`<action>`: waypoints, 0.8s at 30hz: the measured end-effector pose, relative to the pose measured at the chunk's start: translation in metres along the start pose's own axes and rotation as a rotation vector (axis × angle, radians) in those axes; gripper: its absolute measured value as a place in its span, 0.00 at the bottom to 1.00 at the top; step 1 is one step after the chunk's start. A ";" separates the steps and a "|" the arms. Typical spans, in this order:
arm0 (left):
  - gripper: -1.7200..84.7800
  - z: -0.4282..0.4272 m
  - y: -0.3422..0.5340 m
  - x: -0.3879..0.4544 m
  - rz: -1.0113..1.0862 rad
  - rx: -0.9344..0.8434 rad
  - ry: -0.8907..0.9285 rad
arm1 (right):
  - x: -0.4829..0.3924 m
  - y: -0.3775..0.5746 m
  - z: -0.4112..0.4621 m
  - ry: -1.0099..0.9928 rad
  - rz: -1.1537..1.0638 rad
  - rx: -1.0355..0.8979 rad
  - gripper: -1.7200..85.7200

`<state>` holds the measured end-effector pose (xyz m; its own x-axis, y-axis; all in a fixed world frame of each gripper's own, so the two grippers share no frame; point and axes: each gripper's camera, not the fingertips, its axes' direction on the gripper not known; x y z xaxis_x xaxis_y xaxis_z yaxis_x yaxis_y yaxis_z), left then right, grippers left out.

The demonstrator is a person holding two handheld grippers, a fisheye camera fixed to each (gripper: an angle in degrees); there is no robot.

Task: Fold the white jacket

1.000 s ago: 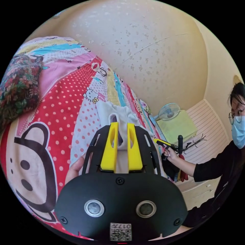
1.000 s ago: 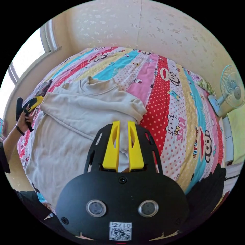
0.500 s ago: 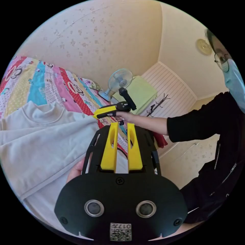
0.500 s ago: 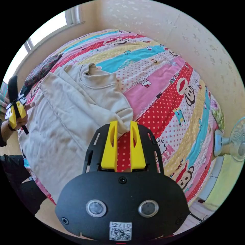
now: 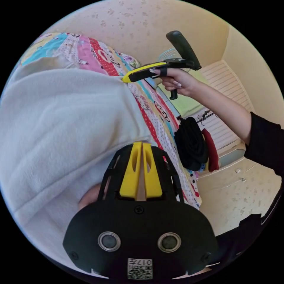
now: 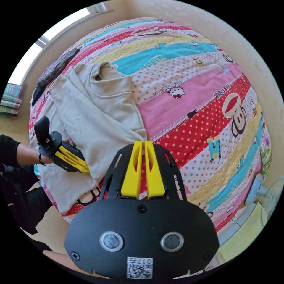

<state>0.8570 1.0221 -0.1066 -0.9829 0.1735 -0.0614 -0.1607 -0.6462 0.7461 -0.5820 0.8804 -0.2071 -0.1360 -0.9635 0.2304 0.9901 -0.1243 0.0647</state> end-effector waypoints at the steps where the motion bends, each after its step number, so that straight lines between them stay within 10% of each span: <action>1: 0.01 0.005 0.001 -0.008 -0.051 -0.031 0.008 | -0.003 -0.003 0.013 0.053 0.028 -0.037 0.05; 11: 0.04 -0.058 0.017 0.018 0.020 0.135 0.152 | 0.006 0.062 -0.050 -0.016 0.266 0.222 0.10; 16: 0.04 -0.184 0.045 0.005 -0.121 0.351 -0.190 | -0.030 0.113 -0.107 -0.272 0.276 0.552 0.10; 21: 0.03 -0.247 0.074 -0.076 -0.365 0.316 -0.468 | -0.078 0.091 -0.050 -0.262 0.231 0.310 0.10; 24: 0.05 -0.272 0.084 -0.086 -0.417 0.304 -0.320 | -0.072 0.106 -0.044 -0.323 0.368 0.372 0.11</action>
<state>0.9039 0.7507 -0.2188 -0.7589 0.6122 -0.2220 -0.4474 -0.2425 0.8608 -0.4653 0.9262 -0.2598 0.1511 -0.7998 0.5809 0.9037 0.3499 0.2466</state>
